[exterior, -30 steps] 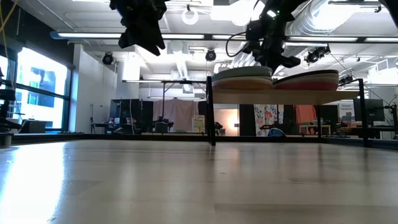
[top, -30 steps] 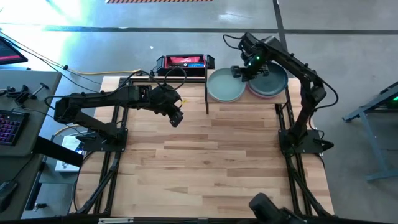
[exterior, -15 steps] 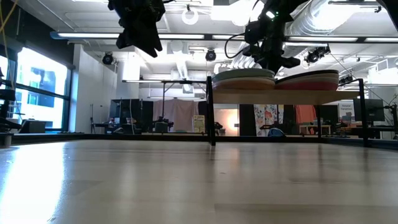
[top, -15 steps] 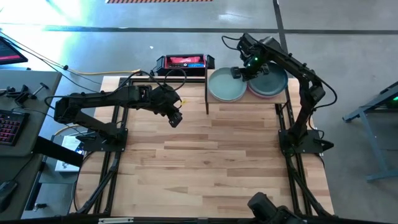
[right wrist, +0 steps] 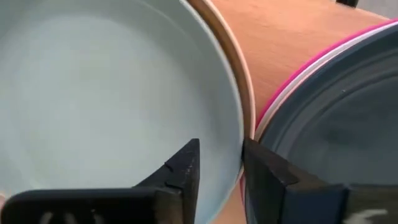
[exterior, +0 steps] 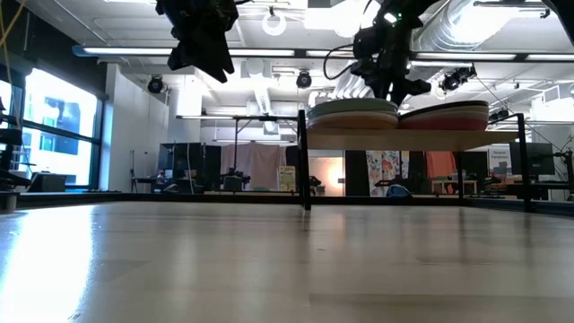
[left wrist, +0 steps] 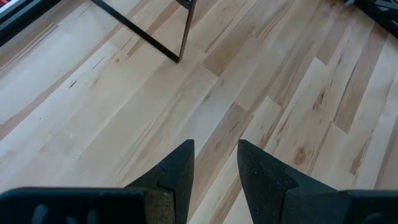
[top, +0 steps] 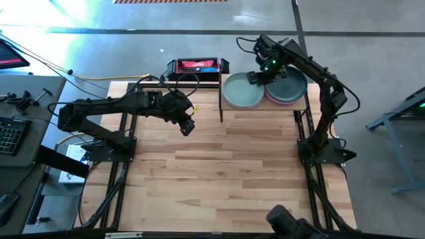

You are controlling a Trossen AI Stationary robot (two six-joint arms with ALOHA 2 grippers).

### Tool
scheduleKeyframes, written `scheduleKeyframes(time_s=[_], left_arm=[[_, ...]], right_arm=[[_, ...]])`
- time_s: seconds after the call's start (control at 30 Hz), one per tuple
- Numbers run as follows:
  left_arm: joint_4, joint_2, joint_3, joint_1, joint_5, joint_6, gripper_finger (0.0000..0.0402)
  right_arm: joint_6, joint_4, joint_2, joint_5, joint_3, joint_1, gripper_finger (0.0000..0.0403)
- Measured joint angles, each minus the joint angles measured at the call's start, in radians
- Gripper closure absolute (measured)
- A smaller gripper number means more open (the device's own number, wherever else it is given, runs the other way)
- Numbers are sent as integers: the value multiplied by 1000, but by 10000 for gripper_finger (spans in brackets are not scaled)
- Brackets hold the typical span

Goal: Place and stack plates onto a shelf
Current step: Stack the light blue plate on top of the gray plate on the shelf

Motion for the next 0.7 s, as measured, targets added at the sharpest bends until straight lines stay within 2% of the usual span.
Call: scheduleKeyframes(time_s=[0.23,0.7], left_arm=[[0,0,0,0,0,0,289],[1,0,0,0,0,-10,289]], right_arm=[[-15,-58,0,-6,74,21,300],[2,-100,-1,-13,57,225,300]])
